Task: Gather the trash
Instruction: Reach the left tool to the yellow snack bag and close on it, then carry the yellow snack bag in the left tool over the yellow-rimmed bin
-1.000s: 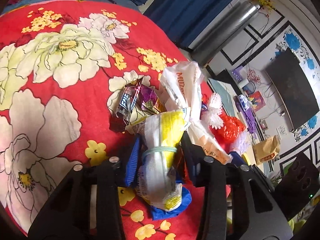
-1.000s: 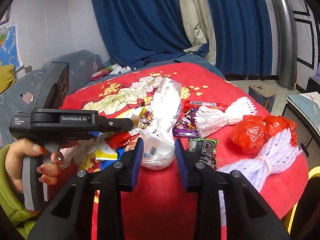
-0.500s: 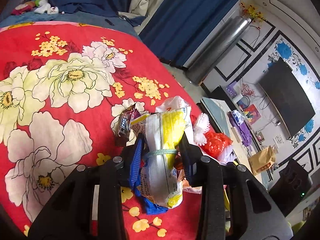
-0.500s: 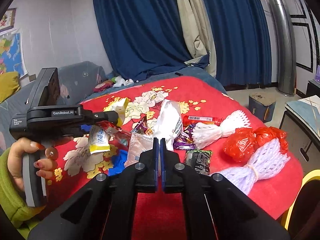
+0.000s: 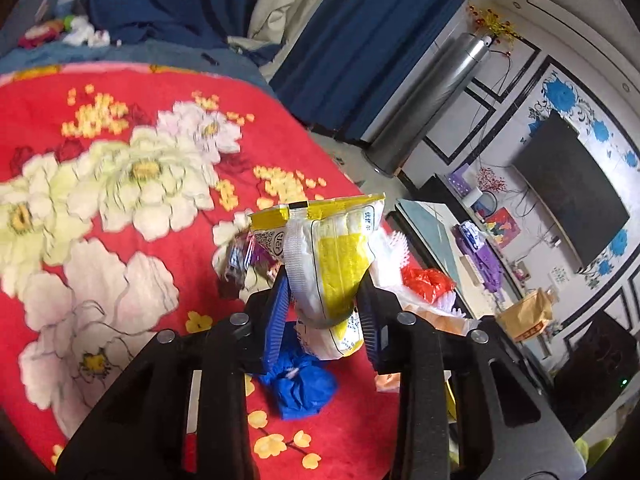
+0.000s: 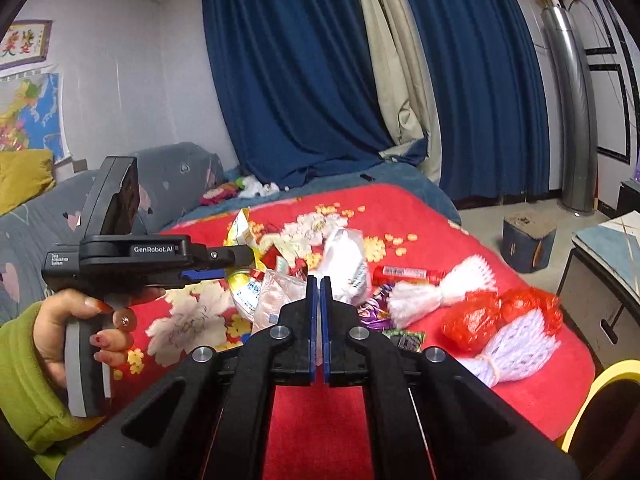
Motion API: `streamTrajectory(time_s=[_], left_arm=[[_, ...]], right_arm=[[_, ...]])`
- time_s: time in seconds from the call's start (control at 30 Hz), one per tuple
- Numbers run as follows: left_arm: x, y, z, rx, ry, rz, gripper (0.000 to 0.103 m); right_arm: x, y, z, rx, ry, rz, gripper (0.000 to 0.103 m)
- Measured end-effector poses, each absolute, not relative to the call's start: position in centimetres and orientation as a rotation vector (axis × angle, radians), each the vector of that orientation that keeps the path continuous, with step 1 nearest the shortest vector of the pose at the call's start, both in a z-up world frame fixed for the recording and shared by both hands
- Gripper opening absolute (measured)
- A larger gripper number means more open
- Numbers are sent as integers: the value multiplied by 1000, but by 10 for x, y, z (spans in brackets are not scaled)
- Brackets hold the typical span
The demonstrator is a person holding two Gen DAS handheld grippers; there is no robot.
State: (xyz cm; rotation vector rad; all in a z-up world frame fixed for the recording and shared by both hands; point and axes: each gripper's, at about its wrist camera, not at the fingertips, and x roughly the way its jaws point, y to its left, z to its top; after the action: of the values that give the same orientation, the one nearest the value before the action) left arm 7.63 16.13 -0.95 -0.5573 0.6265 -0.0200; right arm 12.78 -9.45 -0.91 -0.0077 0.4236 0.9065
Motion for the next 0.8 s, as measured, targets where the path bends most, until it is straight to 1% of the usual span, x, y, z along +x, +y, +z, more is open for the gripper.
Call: streamTrajectory(time_s=[0.2, 0.33, 0.47, 0.63, 0.8], left_arm=[[63, 151, 22, -466, 568, 2, 25], [59, 148, 35, -480, 536, -42, 26], [63, 144, 33, -502, 549, -73, 31], [70, 136, 24, -507, 573, -102, 31], [73, 124, 26, -484, 561, -140, 31]], right_arm=[[125, -106, 8, 8, 356, 903, 2], [126, -115, 15, 24, 342, 892, 2], [127, -124, 17, 35, 335, 875, 2], [129, -134, 21, 49, 332, 857, 2], [129, -144, 29, 59, 315, 840, 2]])
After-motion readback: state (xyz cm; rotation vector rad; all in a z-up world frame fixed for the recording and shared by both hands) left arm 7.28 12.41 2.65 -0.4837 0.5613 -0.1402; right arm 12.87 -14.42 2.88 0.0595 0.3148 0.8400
